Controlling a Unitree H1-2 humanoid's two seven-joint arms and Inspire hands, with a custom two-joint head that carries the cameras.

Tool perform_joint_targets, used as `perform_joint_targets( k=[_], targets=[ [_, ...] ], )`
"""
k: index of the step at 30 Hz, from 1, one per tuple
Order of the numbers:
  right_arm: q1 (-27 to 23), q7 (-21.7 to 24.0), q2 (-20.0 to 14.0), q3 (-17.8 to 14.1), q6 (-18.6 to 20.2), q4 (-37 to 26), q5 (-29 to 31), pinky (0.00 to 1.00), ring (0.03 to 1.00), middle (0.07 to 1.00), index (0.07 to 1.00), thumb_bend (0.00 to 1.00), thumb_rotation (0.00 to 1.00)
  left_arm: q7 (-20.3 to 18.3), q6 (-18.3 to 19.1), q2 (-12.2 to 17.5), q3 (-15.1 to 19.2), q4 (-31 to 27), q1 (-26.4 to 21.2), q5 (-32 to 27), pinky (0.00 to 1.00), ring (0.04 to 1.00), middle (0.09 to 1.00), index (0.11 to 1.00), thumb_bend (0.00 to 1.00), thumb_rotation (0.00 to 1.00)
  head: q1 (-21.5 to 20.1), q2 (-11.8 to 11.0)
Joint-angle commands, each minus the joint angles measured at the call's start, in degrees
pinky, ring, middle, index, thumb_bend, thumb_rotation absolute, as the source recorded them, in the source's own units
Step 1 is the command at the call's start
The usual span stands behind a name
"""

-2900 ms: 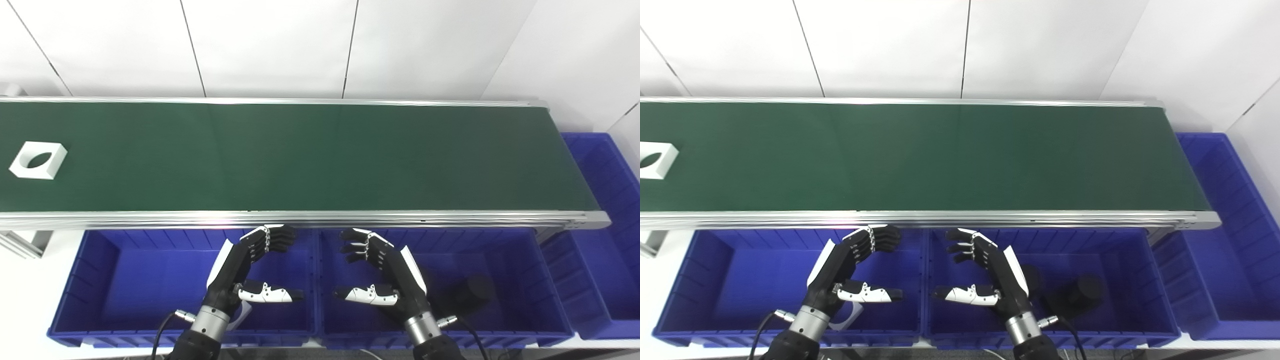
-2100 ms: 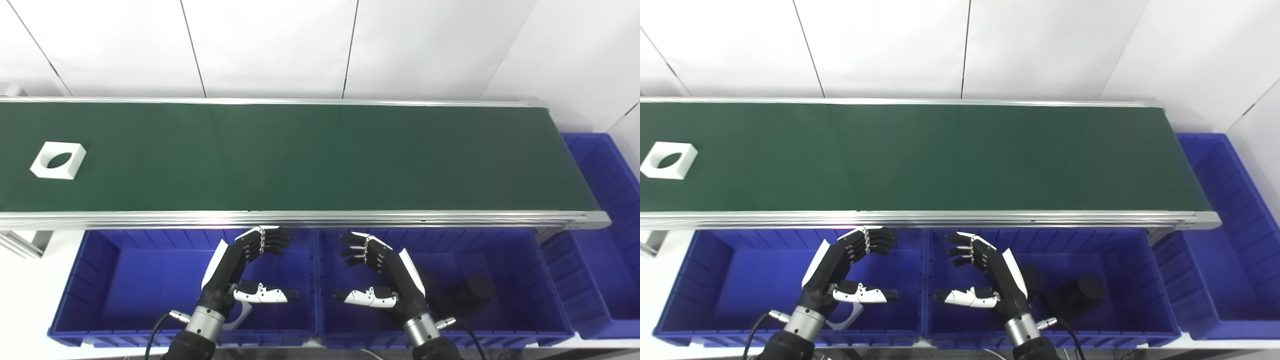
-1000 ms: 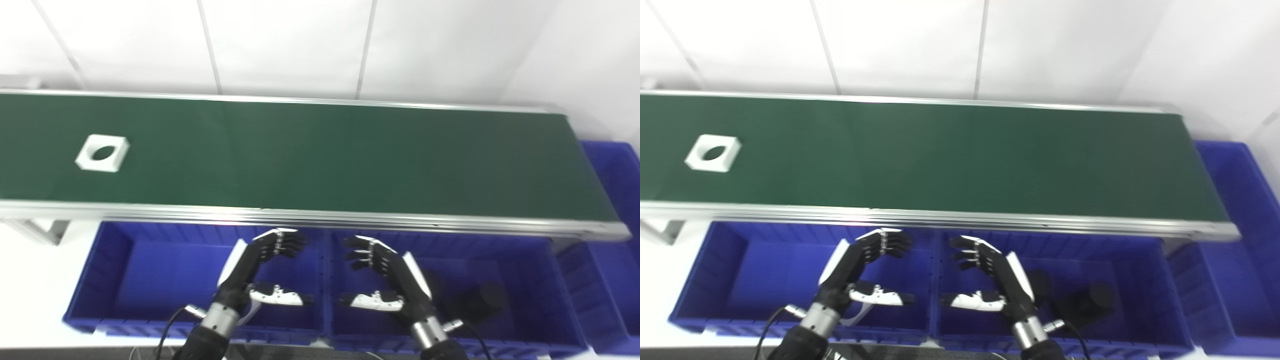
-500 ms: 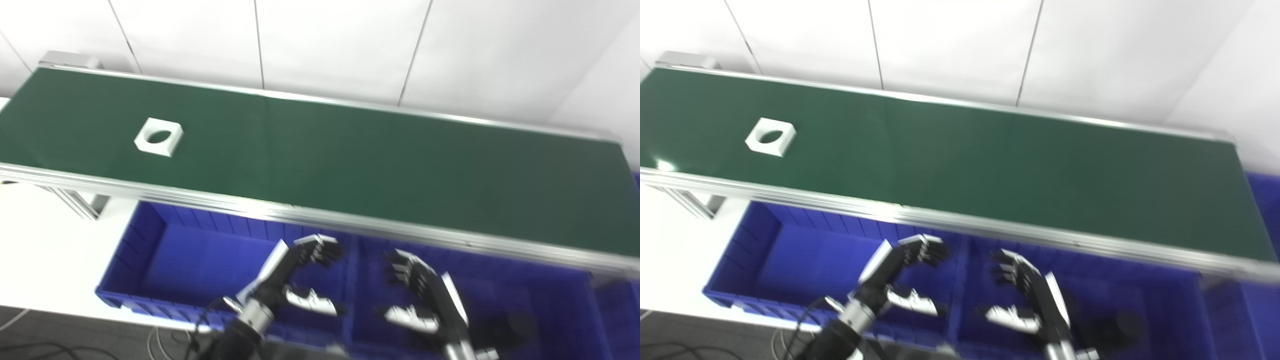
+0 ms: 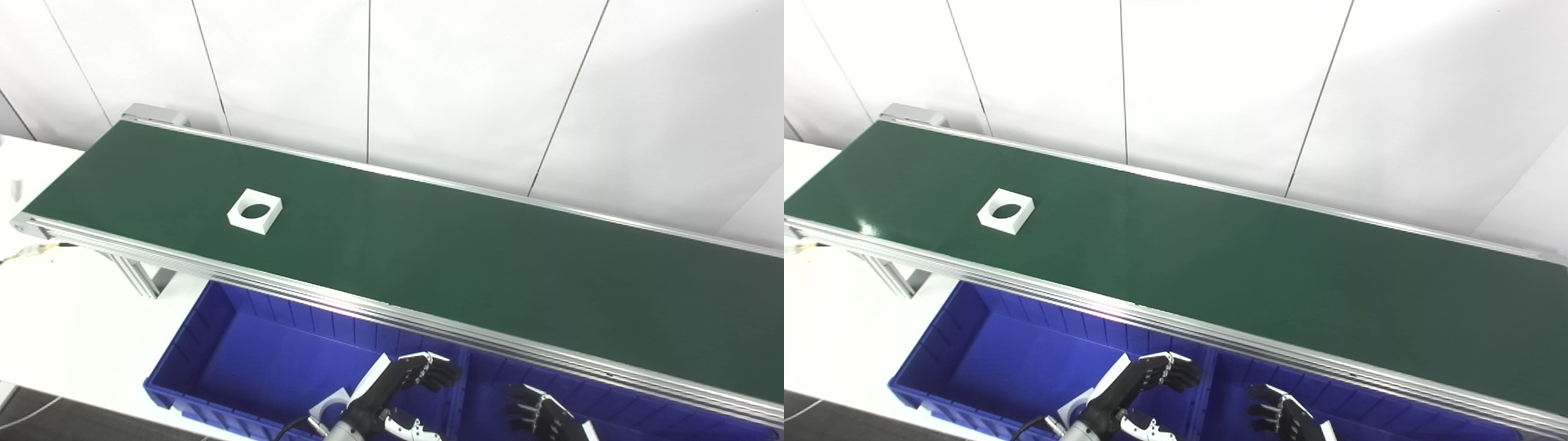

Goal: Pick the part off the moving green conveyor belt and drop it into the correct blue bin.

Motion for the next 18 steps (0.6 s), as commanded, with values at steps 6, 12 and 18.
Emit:
perform_joint_targets(
  k=[6,12,18],
  targets=[
    [-1.02,1.08,0.53,-1.11,-2.94,-0.65,0.33,0.62,0.707,0.778,0.74,0.86,0.21,1.89,-2.1,-0.07,-1.09,-0.05,-1.47,0.13,0.65,0.688,0.695,0.675,0.94,0.0,0.93,-0.32],
    [-1.04,1.66,0.74,-1.78,-2.94,-0.09,0.65,0.63,0.708,0.778,0.738,0.86,0.21,3.09,-2.1,0.19,-2.4,0.66,-1.86,0.3,0.66,0.691,0.696,0.675,0.93,0.0,1.87,-1.73],
    [-1.3,1.64,0.96,-1.91,-2.94,1.01,0.43,0.63,0.699,0.773,0.732,0.86,0.21,4.62,-2.1,0.56,-3.69,1.92,-2.37,0.34,0.63,0.69,0.7,0.666,0.94,0.0,1.32,-3.87]
  ],
)
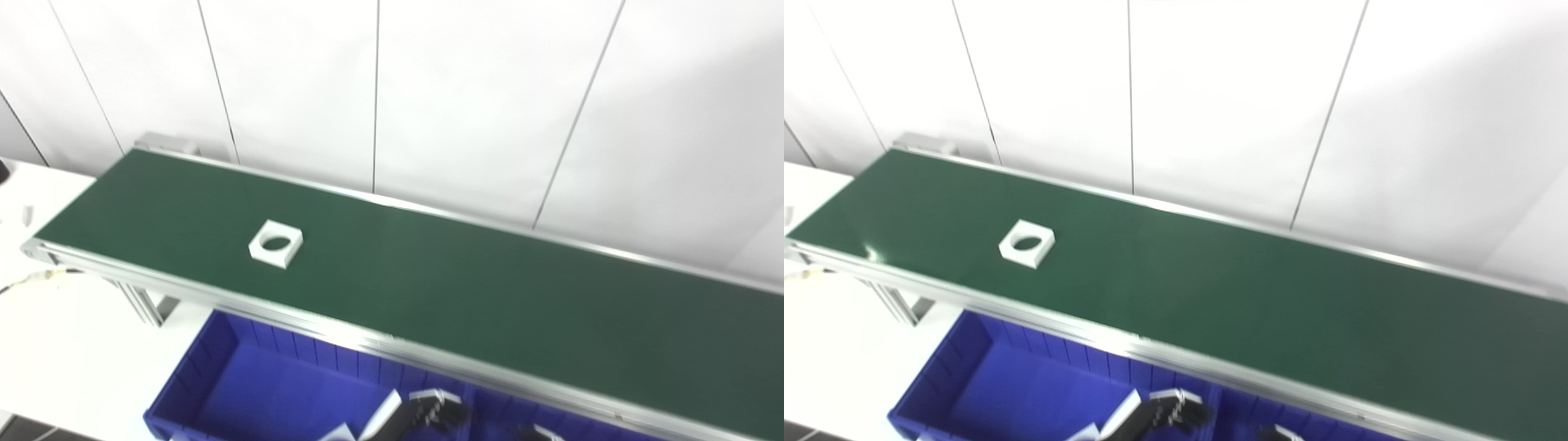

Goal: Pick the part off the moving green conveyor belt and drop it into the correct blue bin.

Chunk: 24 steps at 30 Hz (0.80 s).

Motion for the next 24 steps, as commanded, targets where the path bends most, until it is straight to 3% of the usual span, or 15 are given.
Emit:
perform_joint_targets(
  k=[1,17,24],
  targets=[
    [-1.13,1.04,0.45,-0.49,-2.92,-0.1,0.67,0.62,0.699,0.771,0.731,0.87,0.2,1.39,-2.1,0.3,-0.4,-0.66,-1.07,0.13,0.63,0.688,0.698,0.665,0.95,0.0,0.17,-0.35],
    [-1.19,0.69,0.53,-0.46,-2.92,0.0,-0.34,0.6,0.693,0.765,0.728,0.88,0.2,1.86,-2.1,0.74,-0.92,-1.01,-0.96,-0.44,0.64,0.685,0.692,0.668,0.95,0.0,-0.36,-0.11],
    [-1.3,0.55,0.39,-0.48,-2.92,0.28,-0.42,0.6,0.692,0.767,0.73,0.88,0.21,3.88,-2.1,2.91,-3.65,-7.37,-0.06,2.65,0.63,0.677,0.689,0.674,0.94,0.03,0.59,-0.1]
  ],
)
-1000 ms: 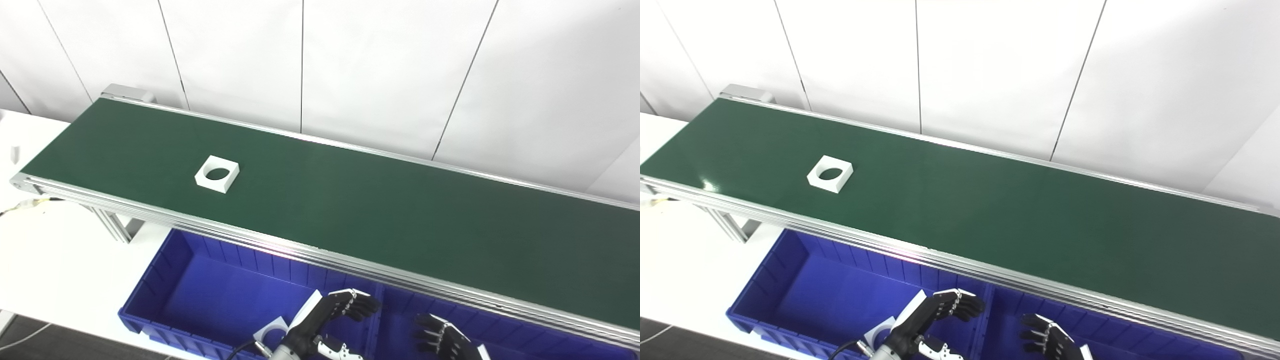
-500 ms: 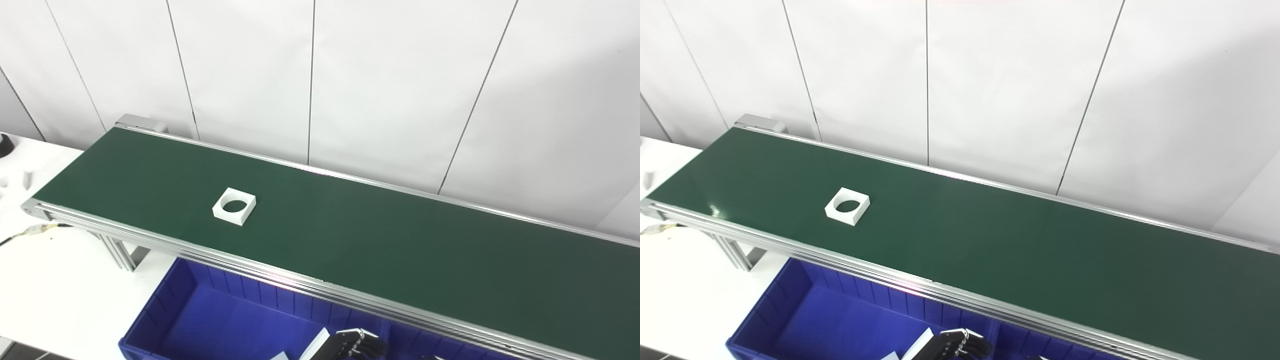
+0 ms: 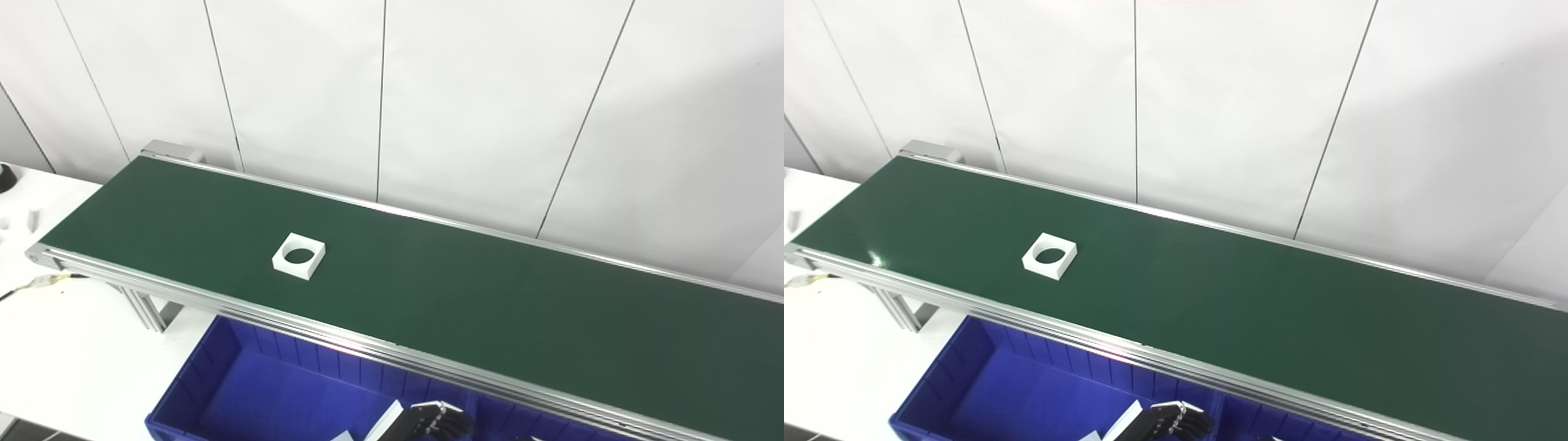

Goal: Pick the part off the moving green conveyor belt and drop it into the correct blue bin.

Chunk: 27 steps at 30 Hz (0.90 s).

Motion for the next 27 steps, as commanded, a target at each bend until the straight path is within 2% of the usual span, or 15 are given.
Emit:
perform_joint_targets(
  k=[1,5,8,13,18,21,27],
  targets=[
    [-0.99,-0.2,-0.11,-0.05,-2.88,-0.76,-0.02,0.6,0.692,0.767,0.732,0.88,0.21,1.24,-2.07,0.17,-0.36,-5.2,0.4,0.32,0.63,0.677,0.688,0.673,0.94,0.03,0.62,-0.04],
    [-1.48,0.07,0.05,-0.16,-2.88,0.09,0.2,0.59,0.692,0.765,0.734,0.88,0.22,0.49,-2.04,1.26,-0.34,-13.77,1.12,2.17,0.61,0.673,0.691,0.676,0.95,0.07,0.8,-0.13],
    [-1.99,1.12,0.4,-0.54,-2.88,0.73,0.98,0.6,0.691,0.769,0.735,0.87,0.21,-1.57,-1.73,2.94,0.75,-19.7,-0.18,7.19,0.58,0.664,0.701,0.7,0.93,0.14,0.87,-0.07],
    [-2.68,1.95,0.65,-1.1,-2.88,1.96,1.29,0.62,0.709,0.771,0.738,0.88,0.2,-4.23,0.61,5.2,3.75,-28.1,-4.71,17.91,0.54,0.661,0.71,0.721,0.92,0.12,1.37,-0.16],
    [-2.9,2.4,0.92,-1.52,-2.88,2.52,1.37,0.6,0.691,0.771,0.737,0.88,0.18,-5.84,2.95,6.14,6.96,-29.44,-10.76,24.05,0.51,0.652,0.698,0.701,0.98,0.09,1.34,-0.49],
    [-2.86,1.83,0.9,-1.35,-2.88,2.41,0.81,0.61,0.69,0.768,0.738,0.89,0.21,-6.29,4.33,6.56,8.62,-28.59,-14.1,26.81,0.52,0.659,0.703,0.7,0.98,0.08,1.44,-0.5],
    [-2.74,2.01,1.01,-1.39,-2.88,2.4,0.9,0.61,0.695,0.765,0.735,0.88,0.2,-7.88,7.01,8.49,11.24,-25.83,-19.88,29.02,0.53,0.666,0.719,0.715,0.97,0.02,1.47,-0.37]
  ],
)
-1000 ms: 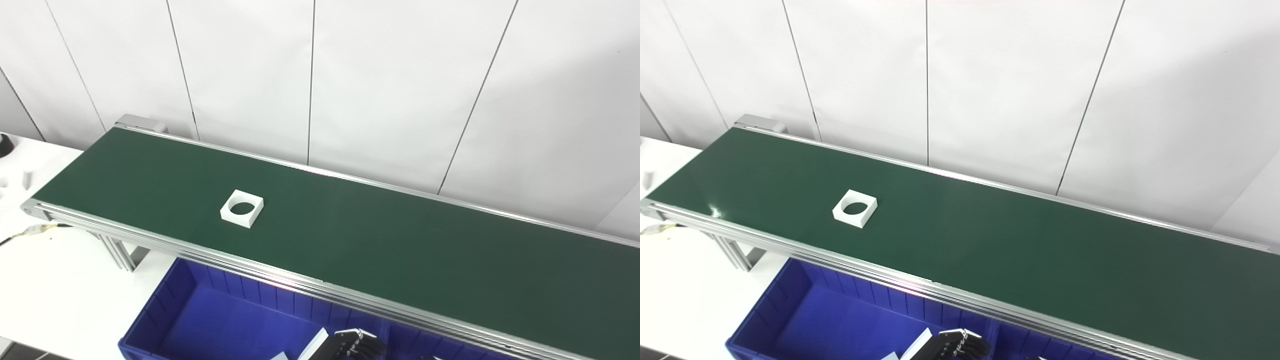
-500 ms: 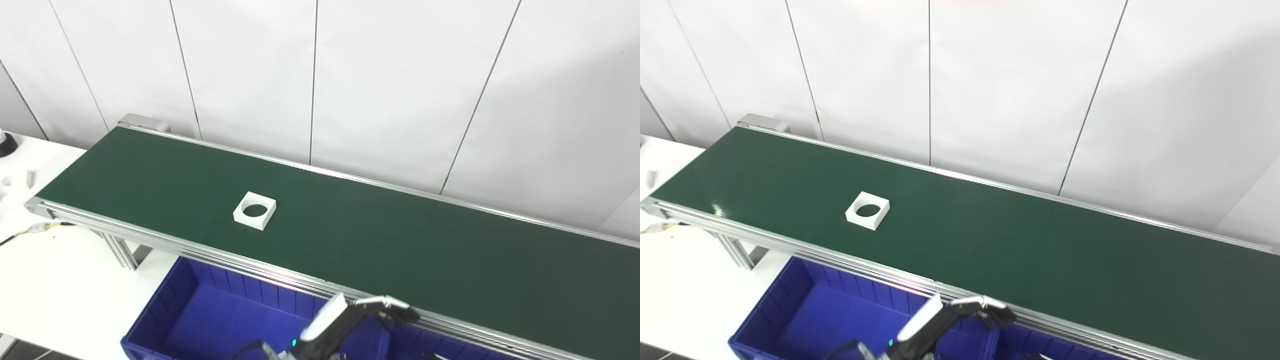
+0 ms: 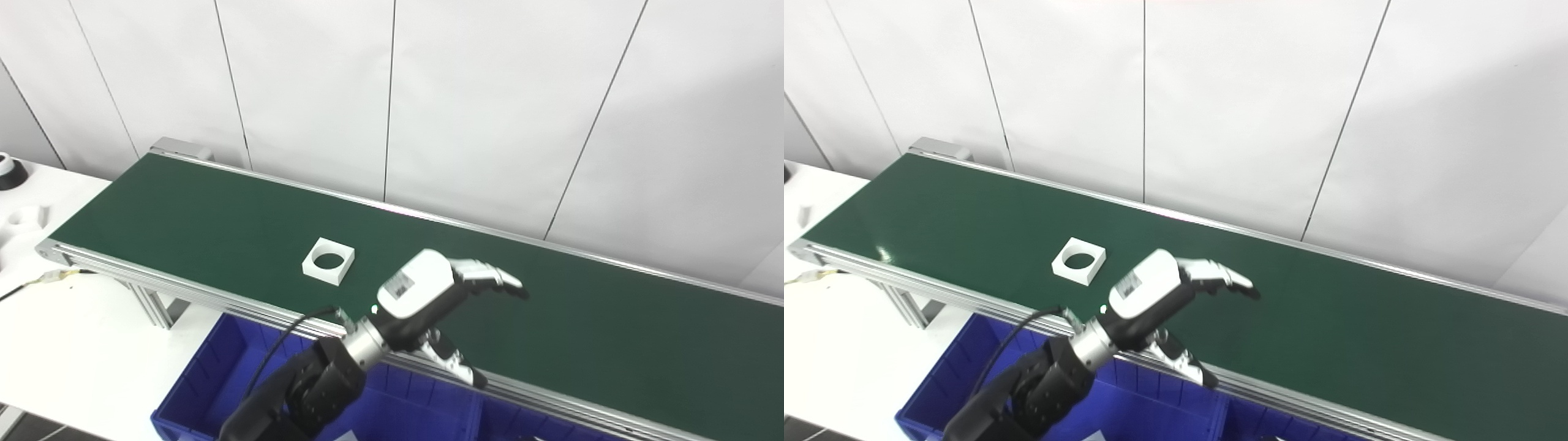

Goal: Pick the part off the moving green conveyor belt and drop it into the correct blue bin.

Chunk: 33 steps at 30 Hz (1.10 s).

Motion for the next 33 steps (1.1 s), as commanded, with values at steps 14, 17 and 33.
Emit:
perform_joint_targets(
  k=[14,17,33],
  targets=[
    [-0.79,-1.68,0.48,1.1,-2.87,-1.27,-0.74,0.61,0.695,0.763,0.732,0.88,0.21,-7.38,6.3,8.69,1.79,9.09,-14.31,2.04,0.5,0.65,0.747,0.732,0.99,0.02,-0.57,0.06],
    [-0.64,-2.19,0.45,1.42,-2.87,-1.44,-0.86,0.61,0.695,0.762,0.735,0.88,0.22,-9.43,8.1,9.8,1.21,11.77,-15.72,2.59,0.51,0.67,0.778,0.763,1.0,0.07,-0.64,0.05],
    [-0.04,-2.91,0.44,1.93,-2.87,-2.22,-0.62,0.62,0.693,0.764,0.736,0.89,0.22,-11.01,12.42,12.82,-4.94,23.63,-20.9,8.59,0.84,0.883,0.893,0.862,1.0,0.2,-1.22,0.52]
  ],
)
